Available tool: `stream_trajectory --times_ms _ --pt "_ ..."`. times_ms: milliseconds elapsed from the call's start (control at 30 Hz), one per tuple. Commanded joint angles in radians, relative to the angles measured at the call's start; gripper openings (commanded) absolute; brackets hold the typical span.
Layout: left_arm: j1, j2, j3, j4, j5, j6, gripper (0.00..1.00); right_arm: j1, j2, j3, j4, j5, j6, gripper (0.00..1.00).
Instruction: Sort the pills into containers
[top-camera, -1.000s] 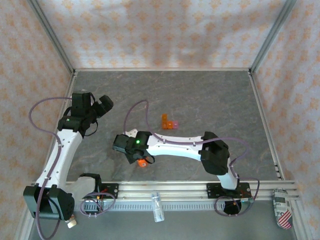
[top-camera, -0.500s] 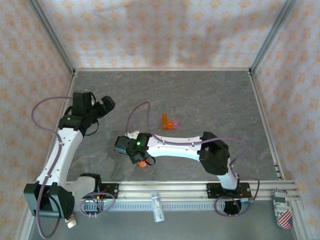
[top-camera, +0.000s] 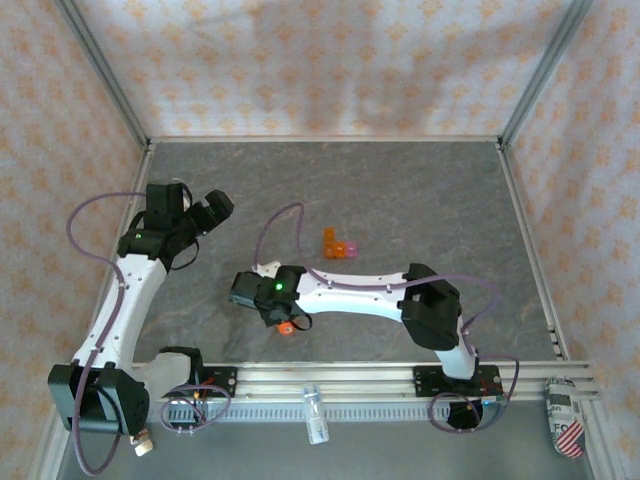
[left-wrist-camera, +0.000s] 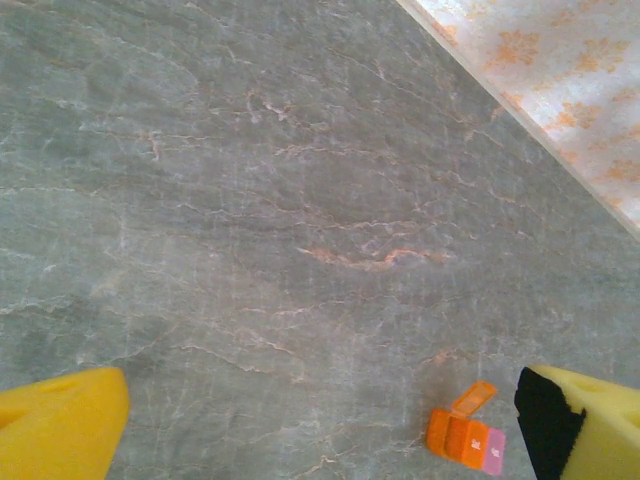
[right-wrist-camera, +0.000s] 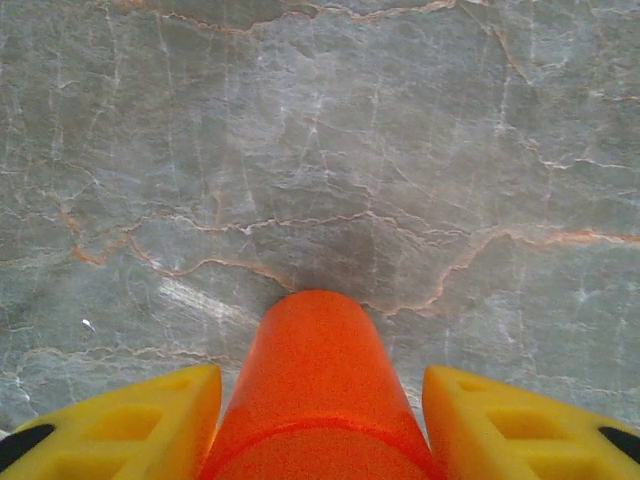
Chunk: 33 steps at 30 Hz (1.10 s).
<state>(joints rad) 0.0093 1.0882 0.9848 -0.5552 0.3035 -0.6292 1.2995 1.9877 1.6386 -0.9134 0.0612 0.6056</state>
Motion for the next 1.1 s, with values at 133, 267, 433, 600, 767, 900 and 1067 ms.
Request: stream_trajectory --times_ms 133,267,433,600,767,900,1067 --pt "0.009 -0.007 -0.018 0.073 0.011 0.020 1.00 -0.082 -0.169 0.134 -0.154 0.040 -0.025 0.30" --pt "0.009 -0.012 -0.013 0.084 -0.018 0.038 1.00 -0.167 -0.237 0.186 -0.204 0.005 -0.066 0.29" --pt "0.006 -0.015 -0.016 0.103 -0.053 0.089 1.00 -0.322 -0.293 0.244 -0.222 -0.066 -0.151 0.29" --pt "-0.006 0.013 -0.022 0.159 -0.033 0.186 0.98 -0.481 -0.288 0.312 -0.224 -0.159 -0.252 0.29" --pt "-0.049 0.089 0.001 0.239 0.090 0.335 0.96 -0.622 -0.207 0.444 -0.243 -0.277 -0.324 0.29" --pt "-0.109 0.147 -0.001 0.337 0.170 0.442 0.98 -0.691 -0.098 0.580 -0.289 -0.356 -0.383 0.29" --pt "-0.184 0.213 -0.058 0.574 0.234 0.514 1.00 -0.749 0.030 0.749 -0.358 -0.458 -0.443 0.27"
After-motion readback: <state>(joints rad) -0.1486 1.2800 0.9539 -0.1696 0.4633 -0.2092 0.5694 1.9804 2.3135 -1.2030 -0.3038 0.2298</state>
